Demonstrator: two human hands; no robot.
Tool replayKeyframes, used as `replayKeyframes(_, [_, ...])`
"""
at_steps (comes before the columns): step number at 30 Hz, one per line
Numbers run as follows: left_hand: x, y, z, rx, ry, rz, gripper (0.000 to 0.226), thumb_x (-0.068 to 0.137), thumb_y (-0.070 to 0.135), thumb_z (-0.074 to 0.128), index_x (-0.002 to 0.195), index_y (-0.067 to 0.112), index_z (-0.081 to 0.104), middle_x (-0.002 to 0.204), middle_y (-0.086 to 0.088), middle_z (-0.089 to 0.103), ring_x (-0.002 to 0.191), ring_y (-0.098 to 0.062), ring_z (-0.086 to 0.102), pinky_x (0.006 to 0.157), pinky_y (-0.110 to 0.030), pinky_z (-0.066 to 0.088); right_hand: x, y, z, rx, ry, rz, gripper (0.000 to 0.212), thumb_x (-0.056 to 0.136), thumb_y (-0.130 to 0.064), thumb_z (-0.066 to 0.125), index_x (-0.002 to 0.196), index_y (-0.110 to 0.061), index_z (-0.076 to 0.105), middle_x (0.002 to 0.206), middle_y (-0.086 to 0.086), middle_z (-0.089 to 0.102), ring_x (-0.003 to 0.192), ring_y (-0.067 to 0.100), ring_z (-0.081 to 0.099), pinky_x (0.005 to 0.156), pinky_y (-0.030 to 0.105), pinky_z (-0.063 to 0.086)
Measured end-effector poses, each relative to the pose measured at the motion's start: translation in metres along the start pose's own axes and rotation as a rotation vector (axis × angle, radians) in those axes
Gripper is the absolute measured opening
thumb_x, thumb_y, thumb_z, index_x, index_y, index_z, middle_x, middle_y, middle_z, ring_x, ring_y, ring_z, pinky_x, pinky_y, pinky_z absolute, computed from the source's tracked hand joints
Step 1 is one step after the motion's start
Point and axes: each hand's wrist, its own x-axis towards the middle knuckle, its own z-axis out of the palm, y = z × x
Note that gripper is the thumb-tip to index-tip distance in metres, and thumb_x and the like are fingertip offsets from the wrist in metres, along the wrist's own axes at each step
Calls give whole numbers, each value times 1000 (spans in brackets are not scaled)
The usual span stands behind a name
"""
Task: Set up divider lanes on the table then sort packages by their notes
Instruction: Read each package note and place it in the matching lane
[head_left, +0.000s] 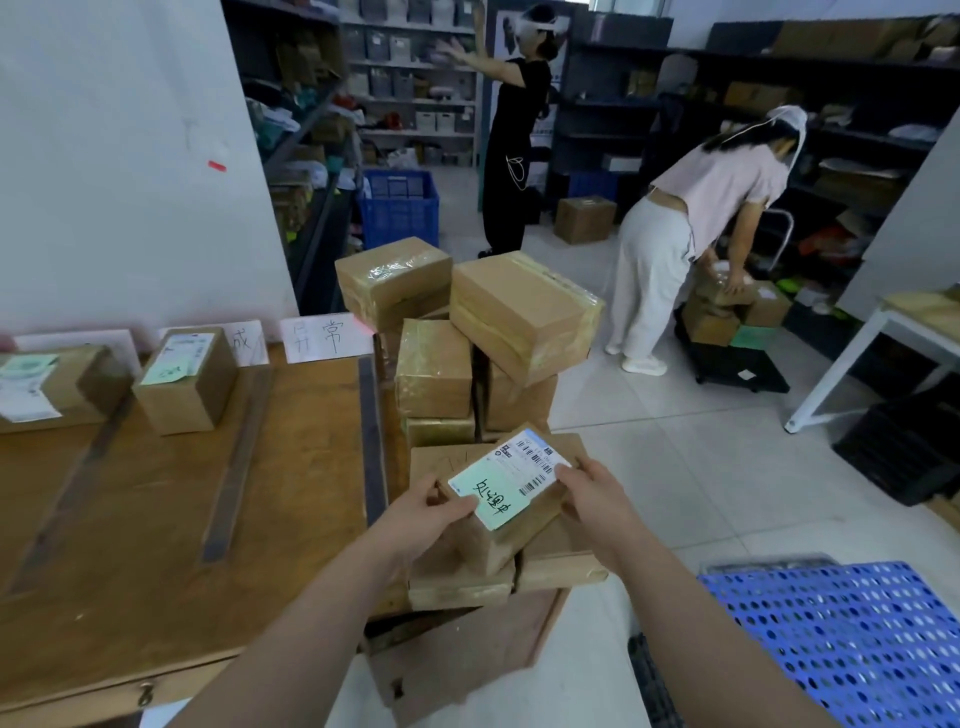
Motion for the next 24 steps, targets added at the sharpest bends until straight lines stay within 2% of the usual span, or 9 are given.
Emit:
replayKeyframes(3, [-1,-3,0,13,23,-14,49,92,50,57,134,26,50,128,8,60,117,-15,53,98,-33,40,-15,4,6,60,-178,75,27,91,-42,61,115,-28,60,111,-7,72,109,14,63,98,44,48])
replayKeyframes(5, [-2,-5,4,-6,20,-13,48,93,49,56,135,26,49,124,9,63,117,-15,54,104,-37,41,-21,8,8,29,-259,107,32,88,-42,65,117,-31,56,109,-10,72,106,15,64,89,45,53])
replayKeyframes(7, [-4,-7,9,-26,14,10,51,94,46,56,141,31,45,121,12,65,117,-14,55,107,-41,40,-26,9,11,-13,-270,84,42,86,-36,69,123,-31,50,107,-12,72,100,12,66,78,38,55])
replayKeyframes(10, [-11,-6,14,-58,-15,58,44,97,39,54,140,36,46,112,15,70,106,-8,62,93,-31,47,-28,5,9,-32,-243,37,40,89,-22,68,124,-29,49,102,-12,74,86,7,72,65,25,55])
replayKeyframes(12, [-19,-4,12,-87,-23,103,37,98,39,53,134,38,49,109,16,71,101,-4,64,84,-25,48,-31,-3,7,-36,-253,5,38,89,-20,68,121,-30,51,99,-11,75,85,9,73,63,25,56])
replayKeyframes(15, [-31,1,-1,-103,15,200,36,96,44,54,131,47,46,111,21,68,103,0,61,89,-26,46,-39,-23,8,-58,-251,-76,53,86,-25,72,131,-32,45,103,-11,74,89,10,72,65,26,56])
replayKeyframes(19, [-48,5,-25,-153,88,309,39,95,43,56,133,42,48,111,18,69,98,-2,66,81,-22,52,-52,-51,26,-54,-291,-176,65,85,-25,73,141,-26,41,101,-8,74,90,14,72,68,29,58])
replayKeyframes(22, [-61,4,-47,-239,153,339,36,97,38,55,131,42,47,107,16,71,91,1,69,65,-14,53,-61,-67,53,-51,-315,-218,52,85,-23,74,128,-30,46,98,-9,73,86,13,72,74,36,60])
replayKeyframes(24, [-69,0,-66,-266,203,353,36,97,35,54,132,39,46,111,14,70,90,1,69,64,-13,53,-65,-76,75,-51,-354,-236,41,85,-21,73,117,-29,50,97,-11,73,86,11,72,71,34,60])
